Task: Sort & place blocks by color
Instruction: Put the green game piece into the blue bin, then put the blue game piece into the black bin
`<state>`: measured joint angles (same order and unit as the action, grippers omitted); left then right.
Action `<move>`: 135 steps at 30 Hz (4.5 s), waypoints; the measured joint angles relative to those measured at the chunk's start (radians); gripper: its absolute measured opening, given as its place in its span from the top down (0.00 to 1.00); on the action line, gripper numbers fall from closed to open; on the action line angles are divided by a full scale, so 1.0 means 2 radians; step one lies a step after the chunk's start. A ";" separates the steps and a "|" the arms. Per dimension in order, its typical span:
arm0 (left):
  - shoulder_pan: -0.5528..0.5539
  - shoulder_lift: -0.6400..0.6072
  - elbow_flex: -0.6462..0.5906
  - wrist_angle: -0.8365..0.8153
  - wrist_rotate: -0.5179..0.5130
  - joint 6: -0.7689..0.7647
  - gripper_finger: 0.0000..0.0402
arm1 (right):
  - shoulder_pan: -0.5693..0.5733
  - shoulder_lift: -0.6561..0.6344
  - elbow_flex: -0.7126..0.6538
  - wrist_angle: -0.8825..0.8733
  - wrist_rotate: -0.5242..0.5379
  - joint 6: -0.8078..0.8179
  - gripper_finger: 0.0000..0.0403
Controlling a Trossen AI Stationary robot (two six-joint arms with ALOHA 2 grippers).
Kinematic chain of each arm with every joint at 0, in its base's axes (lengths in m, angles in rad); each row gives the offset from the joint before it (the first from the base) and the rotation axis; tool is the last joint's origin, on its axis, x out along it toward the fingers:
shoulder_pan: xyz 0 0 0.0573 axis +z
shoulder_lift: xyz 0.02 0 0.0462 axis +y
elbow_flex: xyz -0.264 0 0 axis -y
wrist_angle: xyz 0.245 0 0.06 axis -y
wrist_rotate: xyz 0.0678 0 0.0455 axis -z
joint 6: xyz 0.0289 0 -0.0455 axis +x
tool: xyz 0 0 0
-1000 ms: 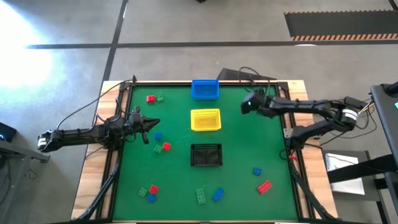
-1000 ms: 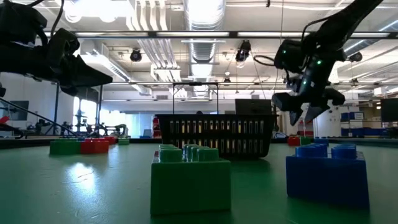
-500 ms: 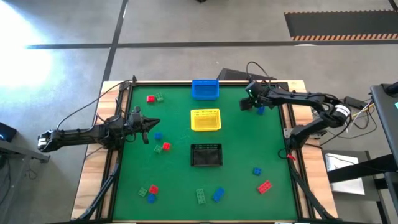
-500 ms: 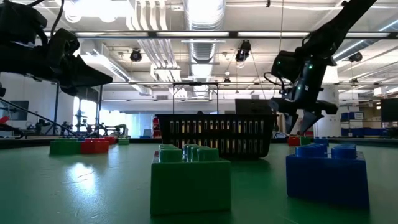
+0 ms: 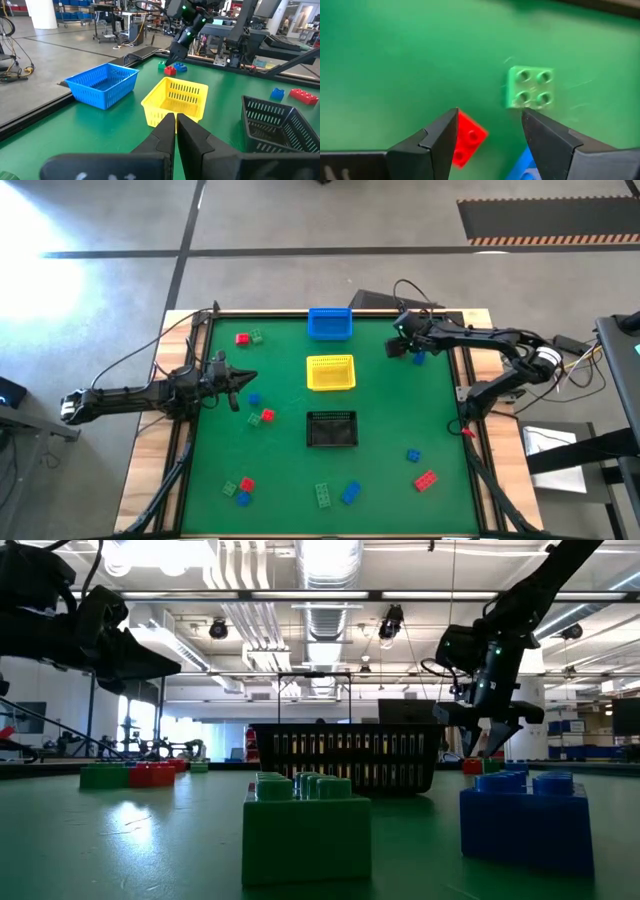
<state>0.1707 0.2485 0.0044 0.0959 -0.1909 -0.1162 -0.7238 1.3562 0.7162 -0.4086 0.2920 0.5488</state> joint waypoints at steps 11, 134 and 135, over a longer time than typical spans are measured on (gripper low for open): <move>0.000 0.000 0.000 0.000 0.000 0.000 1.00 | -0.057 0.017 0.000 0.018 0.026 -0.004 0.47; -0.001 0.127 0.039 0.034 0.063 -0.055 1.00 | 0.099 -0.130 -0.098 0.357 -0.137 -0.226 0.98; -0.001 0.141 0.044 0.031 0.059 -0.063 1.00 | 0.100 -0.135 -0.104 0.357 -0.137 -0.226 0.98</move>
<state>0.1680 0.5314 0.0932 0.1570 -0.0721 -0.2413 -0.5230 1.0871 0.5076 0.3050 0.0182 0.0971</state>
